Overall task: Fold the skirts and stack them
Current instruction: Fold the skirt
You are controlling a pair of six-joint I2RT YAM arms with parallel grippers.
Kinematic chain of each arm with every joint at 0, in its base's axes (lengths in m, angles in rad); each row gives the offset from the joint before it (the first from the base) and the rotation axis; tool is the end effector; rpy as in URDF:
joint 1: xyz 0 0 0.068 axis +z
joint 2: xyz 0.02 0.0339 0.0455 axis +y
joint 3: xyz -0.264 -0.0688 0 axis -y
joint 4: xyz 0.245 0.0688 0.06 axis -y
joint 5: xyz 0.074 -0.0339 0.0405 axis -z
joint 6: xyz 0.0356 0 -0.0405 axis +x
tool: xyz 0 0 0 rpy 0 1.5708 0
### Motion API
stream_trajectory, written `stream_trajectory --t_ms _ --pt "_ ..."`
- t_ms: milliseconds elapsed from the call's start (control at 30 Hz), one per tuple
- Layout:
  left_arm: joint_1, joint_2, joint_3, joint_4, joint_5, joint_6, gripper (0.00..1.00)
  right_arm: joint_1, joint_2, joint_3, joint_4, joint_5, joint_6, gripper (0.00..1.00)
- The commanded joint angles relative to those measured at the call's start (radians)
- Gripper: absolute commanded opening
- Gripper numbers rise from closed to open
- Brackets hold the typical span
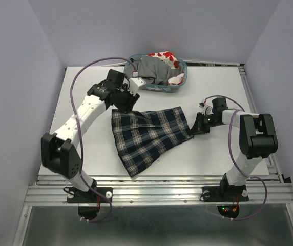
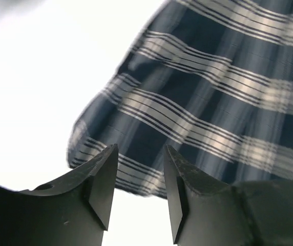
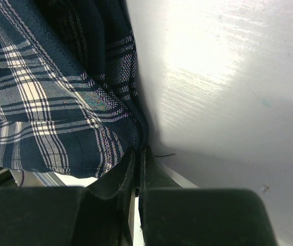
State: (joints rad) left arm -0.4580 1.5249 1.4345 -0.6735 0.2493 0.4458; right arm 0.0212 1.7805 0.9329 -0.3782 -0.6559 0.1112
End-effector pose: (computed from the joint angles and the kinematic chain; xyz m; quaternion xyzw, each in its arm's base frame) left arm 0.2972 -0.1563 0.3398 0.4424 0.7997 -0.1167 0.3888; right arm 0.3161 0.0284 0.1316 -0.0133 0.9342 0.3274 0.1411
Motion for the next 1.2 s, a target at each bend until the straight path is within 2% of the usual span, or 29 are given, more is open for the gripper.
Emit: stream_trajectory --t_ms 0,100,267,333,467,533,567,600,667,700,800,867,967,1100,1167 --pt "0.045 0.22 0.027 0.068 -0.039 -0.071 0.47 0.002 -0.015 0.0 -0.051 0.093 -0.036 0.01" --pt "0.051 0.299 -0.019 0.083 -0.03 -0.053 0.43 0.002 -0.006 0.014 -0.077 0.088 -0.039 0.01" --pt "0.065 0.418 -0.129 0.163 -0.119 -0.036 0.38 0.002 0.005 0.021 -0.131 0.059 -0.05 0.01" --pt "0.082 0.473 -0.102 0.19 -0.137 -0.027 0.37 0.002 0.011 0.029 -0.155 0.041 -0.087 0.01" --pt "0.111 0.579 0.076 0.18 -0.157 0.04 0.37 0.002 -0.016 0.035 -0.226 -0.029 -0.169 0.01" --pt "0.108 0.639 0.214 0.163 -0.163 0.073 0.4 0.002 -0.071 0.03 -0.235 -0.08 -0.218 0.01" --pt "0.107 0.656 0.325 0.146 -0.145 0.103 0.42 0.002 -0.09 0.038 -0.273 -0.141 -0.249 0.12" --pt "0.105 0.672 0.381 0.109 -0.131 0.119 0.46 0.002 -0.114 0.052 -0.312 -0.175 -0.324 0.28" --pt "0.094 0.682 0.513 0.071 -0.081 0.149 0.48 0.002 -0.13 0.12 -0.432 -0.243 -0.396 0.7" --pt "0.093 0.666 0.549 0.028 -0.049 0.157 0.5 -0.007 -0.145 0.156 -0.471 -0.249 -0.444 0.73" --pt "0.085 0.604 0.601 -0.043 0.102 0.174 0.55 -0.041 -0.162 0.303 -0.511 -0.258 -0.476 0.77" --pt "0.081 0.519 0.565 -0.055 0.155 0.166 0.56 -0.041 -0.15 0.384 -0.483 -0.226 -0.453 0.78" --pt "0.074 0.39 0.483 -0.037 0.131 0.133 0.57 -0.041 -0.08 0.516 -0.391 -0.197 -0.389 0.78" --pt "0.07 0.206 0.252 0.023 0.079 0.067 0.57 -0.03 0.042 0.633 -0.248 -0.195 -0.292 0.68" --pt "0.061 0.167 0.151 0.017 0.076 0.042 0.57 -0.001 0.124 0.697 -0.202 -0.174 -0.283 0.61"
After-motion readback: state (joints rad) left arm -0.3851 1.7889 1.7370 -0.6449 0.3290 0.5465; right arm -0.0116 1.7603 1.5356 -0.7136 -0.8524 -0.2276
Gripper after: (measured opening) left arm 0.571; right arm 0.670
